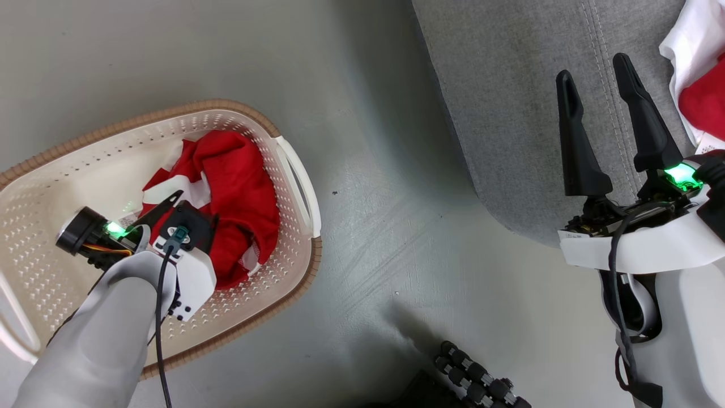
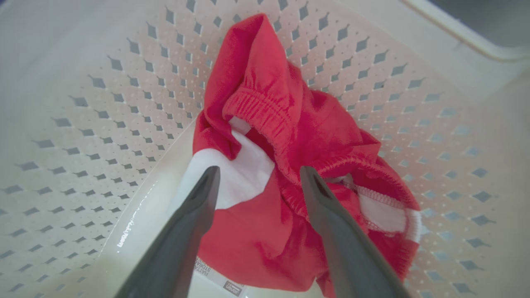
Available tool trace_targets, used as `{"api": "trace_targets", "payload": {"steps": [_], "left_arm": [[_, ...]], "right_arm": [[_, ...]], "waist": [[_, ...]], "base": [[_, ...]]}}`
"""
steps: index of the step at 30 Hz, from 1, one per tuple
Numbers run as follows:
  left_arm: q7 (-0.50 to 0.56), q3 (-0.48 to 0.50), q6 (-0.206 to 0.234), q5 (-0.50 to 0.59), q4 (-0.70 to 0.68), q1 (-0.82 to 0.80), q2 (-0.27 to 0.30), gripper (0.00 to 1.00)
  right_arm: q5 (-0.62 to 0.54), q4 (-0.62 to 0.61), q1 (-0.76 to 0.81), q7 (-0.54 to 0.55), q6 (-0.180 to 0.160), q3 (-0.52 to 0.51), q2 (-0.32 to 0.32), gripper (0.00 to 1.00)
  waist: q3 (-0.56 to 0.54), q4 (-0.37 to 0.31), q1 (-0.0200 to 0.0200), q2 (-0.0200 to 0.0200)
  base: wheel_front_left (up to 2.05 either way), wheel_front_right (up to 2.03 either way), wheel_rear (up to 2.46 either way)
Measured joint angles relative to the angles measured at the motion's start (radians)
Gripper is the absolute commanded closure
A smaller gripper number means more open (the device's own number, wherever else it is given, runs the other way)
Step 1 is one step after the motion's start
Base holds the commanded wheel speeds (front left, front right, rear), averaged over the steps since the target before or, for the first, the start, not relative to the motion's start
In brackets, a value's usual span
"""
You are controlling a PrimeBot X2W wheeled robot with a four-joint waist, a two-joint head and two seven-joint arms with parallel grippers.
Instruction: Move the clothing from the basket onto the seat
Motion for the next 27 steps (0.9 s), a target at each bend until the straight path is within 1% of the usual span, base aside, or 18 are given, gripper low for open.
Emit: {"api": "trace_targets", "payload": {"steps": [3, 8, 15, 16, 17, 18, 19, 20, 27], "left_arm": [[0.006, 0.002, 0.012, 0.012, 0.014, -0.009, 0.004, 0.00], [0.024, 0.008, 0.045, 0.028, 0.040, -0.035, 0.005, 0.00], [0.032, 0.007, 0.061, 0.037, 0.070, -0.057, 0.004, 0.00], [0.034, 0.005, 0.061, 0.037, 0.076, -0.058, 0.003, 0.05], [0.036, 0.003, 0.061, 0.037, 0.083, -0.059, 0.002, 0.32], [0.037, 0.000, 0.061, 0.039, 0.088, -0.060, 0.002, 0.63], [0.042, -0.006, 0.061, 0.047, 0.093, -0.061, 0.003, 0.85], [0.042, -0.009, 0.061, 0.053, 0.099, -0.063, 0.003, 1.00], [0.041, -0.019, 0.061, 0.054, 0.123, -0.075, -0.010, 1.00]], "right_arm": [[0.003, 0.000, -0.001, 0.000, 0.000, 0.002, 0.000, 0.00], [0.012, -0.003, -0.022, 0.000, 0.000, 0.009, 0.000, 0.00], [0.012, -0.002, -0.024, 0.000, 0.000, 0.013, 0.000, 0.00], [0.012, -0.002, -0.027, 0.000, 0.000, 0.014, 0.000, 0.00], [0.012, -0.002, -0.032, 0.000, 0.000, 0.014, 0.000, 0.00], [0.012, -0.002, -0.037, 0.000, 0.000, 0.014, 0.000, 0.00], [0.012, -0.003, -0.040, 0.000, 0.000, 0.014, 0.000, 0.00], [0.012, -0.002, -0.040, 0.000, 0.000, 0.014, 0.000, 0.00], [0.012, 0.001, -0.040, 0.000, 0.000, 0.009, 0.000, 0.00]], "waist": [[0.011, -0.007, -0.0001, 0.0000], [0.027, -0.016, 0.0000, 0.0000], [0.047, -0.021, 0.0000, 0.0000], [0.049, -0.021, 0.0000, 0.0000], [0.051, -0.021, 0.0000, 0.0000], [0.053, -0.022, 0.0000, 0.0000], [0.054, -0.021, 0.0000, 0.0000], [0.055, -0.021, 0.0000, 0.0000], [0.053, -0.017, 0.0000, 0.0000]], "base": [[0.00, 0.00, 0.00], [0.00, 0.00, 0.00], [0.00, 0.00, 0.00], [0.00, 0.00, 0.00], [0.00, 0.00, 0.00], [0.00, 0.00, 0.00], [0.00, 0.00, 0.00], [0.00, 0.00, 0.00], [0.00, 0.00, 0.00]]}}
